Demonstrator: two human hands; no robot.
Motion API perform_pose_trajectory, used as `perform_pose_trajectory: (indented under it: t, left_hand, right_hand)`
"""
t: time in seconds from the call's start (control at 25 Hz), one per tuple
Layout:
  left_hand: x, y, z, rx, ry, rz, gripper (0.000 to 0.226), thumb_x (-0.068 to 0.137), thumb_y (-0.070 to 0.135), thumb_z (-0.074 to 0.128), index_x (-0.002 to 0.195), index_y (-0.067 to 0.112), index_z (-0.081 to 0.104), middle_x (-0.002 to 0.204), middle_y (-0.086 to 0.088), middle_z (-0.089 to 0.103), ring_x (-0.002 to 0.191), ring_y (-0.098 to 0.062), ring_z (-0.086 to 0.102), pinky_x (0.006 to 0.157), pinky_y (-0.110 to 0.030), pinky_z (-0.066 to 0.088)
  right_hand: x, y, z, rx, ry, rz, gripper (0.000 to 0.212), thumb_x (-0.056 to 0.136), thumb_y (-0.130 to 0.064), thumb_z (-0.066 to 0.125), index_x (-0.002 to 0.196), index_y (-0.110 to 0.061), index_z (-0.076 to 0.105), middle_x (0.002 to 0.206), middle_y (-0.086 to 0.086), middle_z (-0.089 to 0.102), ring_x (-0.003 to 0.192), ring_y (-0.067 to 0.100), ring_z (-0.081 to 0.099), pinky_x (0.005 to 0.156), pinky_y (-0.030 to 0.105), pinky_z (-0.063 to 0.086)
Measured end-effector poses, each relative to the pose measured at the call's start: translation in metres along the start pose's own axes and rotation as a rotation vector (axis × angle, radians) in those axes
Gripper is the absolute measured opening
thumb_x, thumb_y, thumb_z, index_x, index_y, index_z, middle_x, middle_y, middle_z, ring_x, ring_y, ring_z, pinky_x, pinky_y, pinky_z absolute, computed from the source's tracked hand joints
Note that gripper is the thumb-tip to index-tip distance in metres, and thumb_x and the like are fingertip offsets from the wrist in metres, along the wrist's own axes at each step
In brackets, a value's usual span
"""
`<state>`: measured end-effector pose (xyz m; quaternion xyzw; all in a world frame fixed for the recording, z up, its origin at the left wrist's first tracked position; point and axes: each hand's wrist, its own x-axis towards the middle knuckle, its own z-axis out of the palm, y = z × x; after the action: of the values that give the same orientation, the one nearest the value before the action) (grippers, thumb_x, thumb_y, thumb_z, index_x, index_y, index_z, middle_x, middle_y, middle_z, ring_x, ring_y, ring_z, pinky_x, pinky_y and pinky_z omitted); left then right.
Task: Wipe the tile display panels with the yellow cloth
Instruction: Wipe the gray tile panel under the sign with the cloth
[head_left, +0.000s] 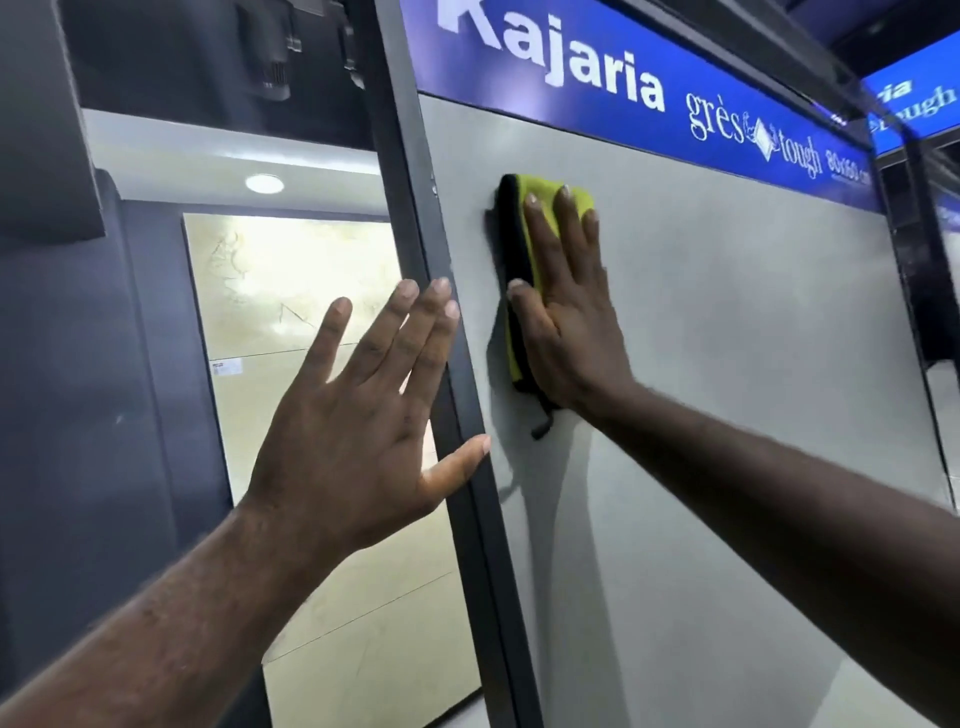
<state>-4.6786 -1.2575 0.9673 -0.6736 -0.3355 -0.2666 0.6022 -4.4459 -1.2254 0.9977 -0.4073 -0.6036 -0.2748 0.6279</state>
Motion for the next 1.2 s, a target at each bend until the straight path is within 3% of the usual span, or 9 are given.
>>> perform_pose_trajectory:
  t: [0.12,0.28,0.48,0.64,0.8,0.96,1.0,1.12,1.2]
  left_hand:
    - [-0.012,-0.010,0.003,-0.025,-0.028,0.016,0.099,0.104,0.076,0.019,0.173,0.007,0.007,0.182,-0.012,0.000,0.169,-0.026,0.004,0.134,-0.060,0.013]
    - [-0.023,-0.028,0.007,-0.083,-0.038,0.002,0.094,0.106,0.072,0.020,0.174,0.007,0.010,0.182,-0.010,0.002,0.169,-0.026,0.009,0.134,-0.058,0.016]
    - [-0.025,-0.019,0.004,-0.185,0.049,0.023,0.085,0.109,0.059,0.025,0.173,0.005,0.012,0.182,-0.013,0.006,0.168,-0.029,0.012,0.132,-0.059,0.021]
    - [-0.021,-0.005,0.013,-0.202,0.066,0.058,0.083,0.110,0.057,0.026,0.173,0.003,0.014,0.181,-0.015,0.006,0.168,-0.031,0.012,0.131,-0.059,0.025]
    - [-0.011,0.005,0.016,-0.185,0.113,0.056,0.080,0.112,0.053,0.029,0.172,0.002,0.014,0.181,-0.016,0.004,0.169,-0.030,0.007,0.134,-0.057,0.018]
    - [-0.001,0.013,0.016,-0.145,0.098,0.077,0.080,0.110,0.050,0.030,0.172,0.001,0.014,0.181,-0.017,0.005,0.169,-0.030,0.005,0.135,-0.056,0.011]
    - [0.003,0.016,0.016,-0.143,0.102,0.069,0.079,0.110,0.047,0.031,0.171,0.000,0.016,0.181,-0.017,0.007,0.169,-0.031,0.007,0.135,-0.057,0.012]
    - [0.012,0.024,0.014,-0.124,0.107,0.037,0.076,0.110,0.041,0.035,0.170,-0.003,0.019,0.180,-0.021,0.011,0.168,-0.034,0.010,0.135,-0.058,0.011]
    - [0.016,0.031,0.013,-0.077,0.085,0.054,0.079,0.108,0.043,0.036,0.170,-0.003,0.018,0.180,-0.021,0.010,0.168,-0.034,0.010,0.136,-0.056,0.009]
  right_hand:
    - [-0.041,-0.004,0.005,-0.078,-0.064,-0.240,0.072,0.106,-0.037,0.042,0.171,-0.025,0.014,0.179,-0.002,-0.005,0.164,0.020,-0.011,0.133,0.049,0.007]
    - [-0.011,-0.029,0.006,0.013,0.018,0.130,0.070,0.106,-0.041,0.035,0.171,-0.033,0.010,0.178,-0.009,-0.007,0.163,0.013,-0.014,0.132,0.052,0.010]
    - [-0.079,-0.013,0.011,-0.082,-0.026,-0.088,0.069,0.108,-0.037,0.039,0.171,-0.029,0.011,0.179,-0.008,-0.006,0.164,0.015,-0.011,0.133,0.052,0.011]
    - [-0.071,-0.009,0.009,-0.005,0.064,0.286,0.069,0.108,-0.042,0.032,0.171,-0.031,0.006,0.178,-0.009,-0.010,0.163,0.012,-0.016,0.132,0.054,0.008]
    - [-0.128,-0.008,0.016,-0.068,-0.010,-0.030,0.070,0.108,-0.034,0.042,0.171,-0.024,0.013,0.179,-0.003,-0.004,0.165,0.020,-0.009,0.133,0.050,0.009]
    - [-0.093,0.014,0.006,0.028,0.074,0.372,0.069,0.107,-0.043,0.034,0.171,-0.030,0.009,0.179,-0.007,-0.007,0.163,0.013,-0.013,0.132,0.054,0.010]
    - [-0.094,0.007,0.008,0.029,0.071,0.378,0.070,0.107,-0.042,0.034,0.171,-0.032,0.007,0.178,-0.008,-0.009,0.163,0.013,-0.015,0.132,0.054,0.009]
    - [-0.140,0.007,0.012,-0.030,-0.041,0.012,0.071,0.106,-0.039,0.041,0.170,-0.028,0.011,0.179,-0.003,-0.005,0.165,0.021,-0.010,0.132,0.050,0.010]
    - [-0.136,0.045,-0.001,-0.083,-0.018,-0.026,0.071,0.106,-0.041,0.041,0.170,-0.027,0.013,0.179,0.000,-0.001,0.165,0.022,-0.007,0.133,0.052,0.012]
